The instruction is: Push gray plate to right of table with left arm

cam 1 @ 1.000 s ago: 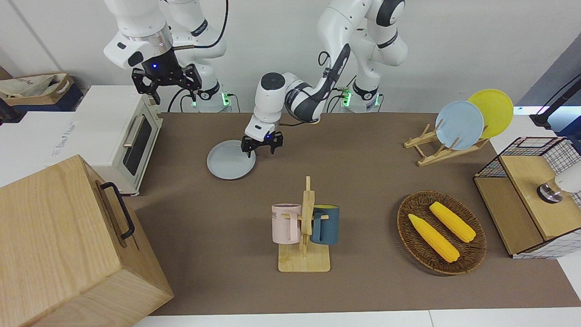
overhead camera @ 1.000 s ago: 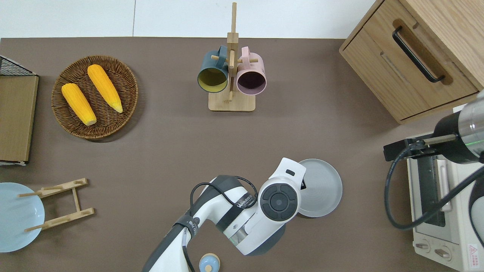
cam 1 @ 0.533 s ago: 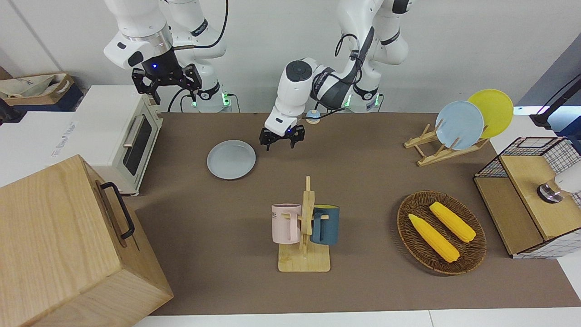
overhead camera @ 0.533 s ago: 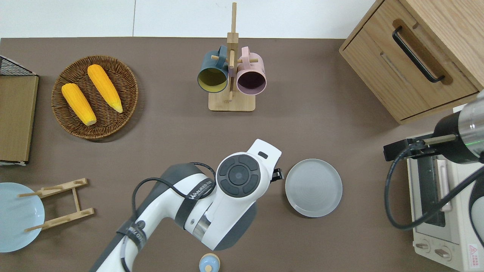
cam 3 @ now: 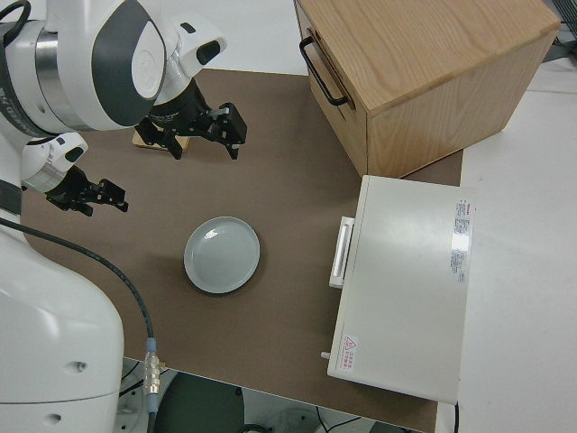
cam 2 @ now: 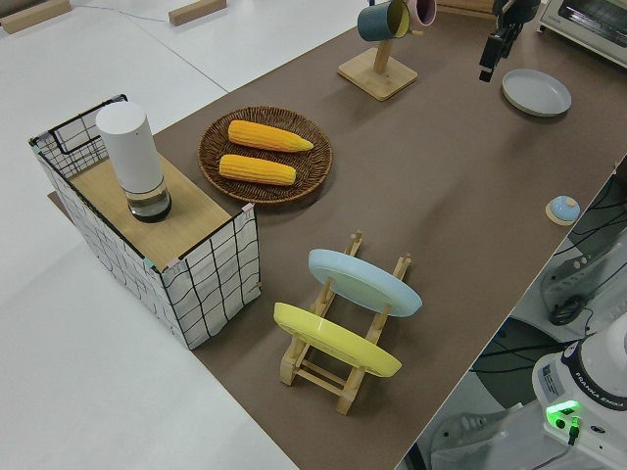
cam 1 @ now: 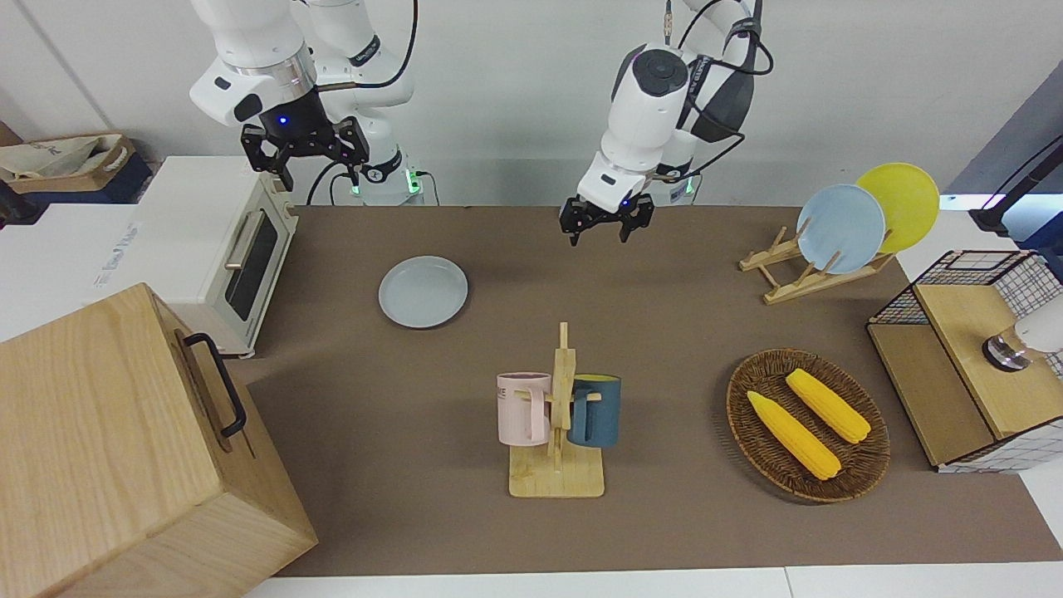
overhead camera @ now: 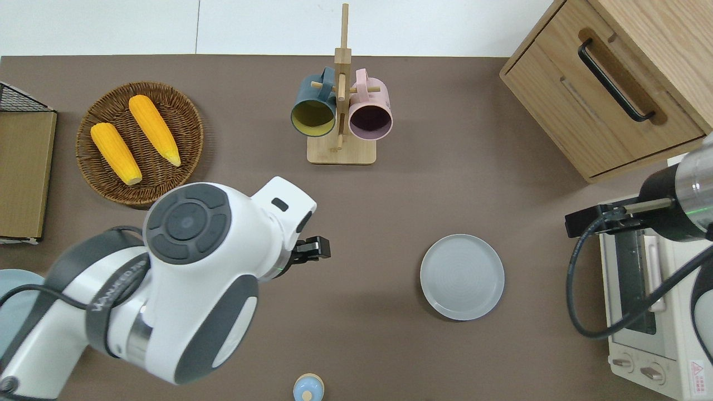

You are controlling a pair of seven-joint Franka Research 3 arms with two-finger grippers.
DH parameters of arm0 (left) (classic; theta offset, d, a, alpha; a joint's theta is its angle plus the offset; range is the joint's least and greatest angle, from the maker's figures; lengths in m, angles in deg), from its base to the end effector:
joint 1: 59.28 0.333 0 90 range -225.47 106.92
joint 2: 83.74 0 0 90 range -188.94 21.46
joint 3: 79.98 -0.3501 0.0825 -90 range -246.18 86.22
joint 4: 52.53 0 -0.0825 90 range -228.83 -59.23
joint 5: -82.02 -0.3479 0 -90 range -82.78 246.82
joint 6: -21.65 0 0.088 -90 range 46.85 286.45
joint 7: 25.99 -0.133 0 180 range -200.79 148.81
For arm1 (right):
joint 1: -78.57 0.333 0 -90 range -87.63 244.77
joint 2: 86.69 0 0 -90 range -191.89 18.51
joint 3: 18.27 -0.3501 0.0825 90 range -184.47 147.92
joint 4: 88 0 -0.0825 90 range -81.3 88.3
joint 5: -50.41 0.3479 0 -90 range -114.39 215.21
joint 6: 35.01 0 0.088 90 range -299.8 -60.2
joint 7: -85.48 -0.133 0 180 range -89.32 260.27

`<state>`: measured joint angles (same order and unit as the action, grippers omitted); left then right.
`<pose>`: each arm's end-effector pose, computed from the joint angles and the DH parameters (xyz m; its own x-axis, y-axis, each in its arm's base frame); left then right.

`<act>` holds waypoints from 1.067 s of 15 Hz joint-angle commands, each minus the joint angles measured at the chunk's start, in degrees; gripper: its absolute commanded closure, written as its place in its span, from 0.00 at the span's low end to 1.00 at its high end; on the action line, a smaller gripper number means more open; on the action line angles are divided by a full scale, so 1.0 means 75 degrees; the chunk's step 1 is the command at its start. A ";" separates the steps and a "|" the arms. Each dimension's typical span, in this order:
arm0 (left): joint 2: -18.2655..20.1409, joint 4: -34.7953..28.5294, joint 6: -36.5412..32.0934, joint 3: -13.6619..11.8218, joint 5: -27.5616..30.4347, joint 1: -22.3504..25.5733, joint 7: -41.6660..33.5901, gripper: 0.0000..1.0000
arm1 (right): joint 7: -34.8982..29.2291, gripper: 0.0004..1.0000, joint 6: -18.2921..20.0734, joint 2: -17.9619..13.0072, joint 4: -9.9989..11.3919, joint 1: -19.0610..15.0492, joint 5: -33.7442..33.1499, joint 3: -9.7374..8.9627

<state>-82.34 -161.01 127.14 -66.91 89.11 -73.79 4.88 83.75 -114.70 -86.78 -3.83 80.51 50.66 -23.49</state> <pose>0.4503 -0.2510 0.5267 0.9926 0.0885 -0.0836 0.0953 -0.9921 0.0811 0.4931 0.0626 0.6618 0.9925 0.0950 -0.0766 0.0952 -0.9955 -0.0019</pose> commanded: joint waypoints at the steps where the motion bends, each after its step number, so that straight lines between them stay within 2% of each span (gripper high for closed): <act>1: 0.0680 -0.0126 -0.0715 0.0038 0.0040 0.0913 -0.1243 0.01 | 0.0008 0.02 0.0091 -0.0058 0.0004 -0.0083 0.0061 -0.0042; 2: 0.0750 -0.0044 -0.0983 0.0026 0.0005 0.1298 -0.1849 0.01 | 0.0008 0.02 0.0091 -0.0058 0.0004 -0.0083 0.0061 -0.0042; 5: 0.0832 0.0108 -0.1302 -0.0114 -0.0357 0.1735 -0.2580 0.01 | 0.0019 0.02 0.0091 -0.0058 0.0004 -0.0083 0.0061 -0.0031; 10: 0.0892 0.0915 -0.2051 -0.0805 -0.0839 0.1771 -0.3985 0.01 | 0.0008 0.02 0.0091 -0.0058 -0.0007 -0.0083 0.0061 -0.0042; 13: 0.0728 0.1642 -0.2532 -0.1214 -0.0851 0.1782 -0.4431 0.01 | 0.0008 0.02 0.0091 -0.0058 0.0004 -0.0083 0.0061 -0.0042; 16: 0.0728 0.1738 -0.2533 -0.1380 -0.0816 0.1782 -0.4550 0.01 | 0.0019 0.02 0.0091 -0.0058 -0.0007 -0.0083 0.0061 -0.0042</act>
<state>-75.81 -150.19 109.72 -76.44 83.73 -60.43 -27.61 83.75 -114.71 -86.78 -3.83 80.51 50.66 -23.49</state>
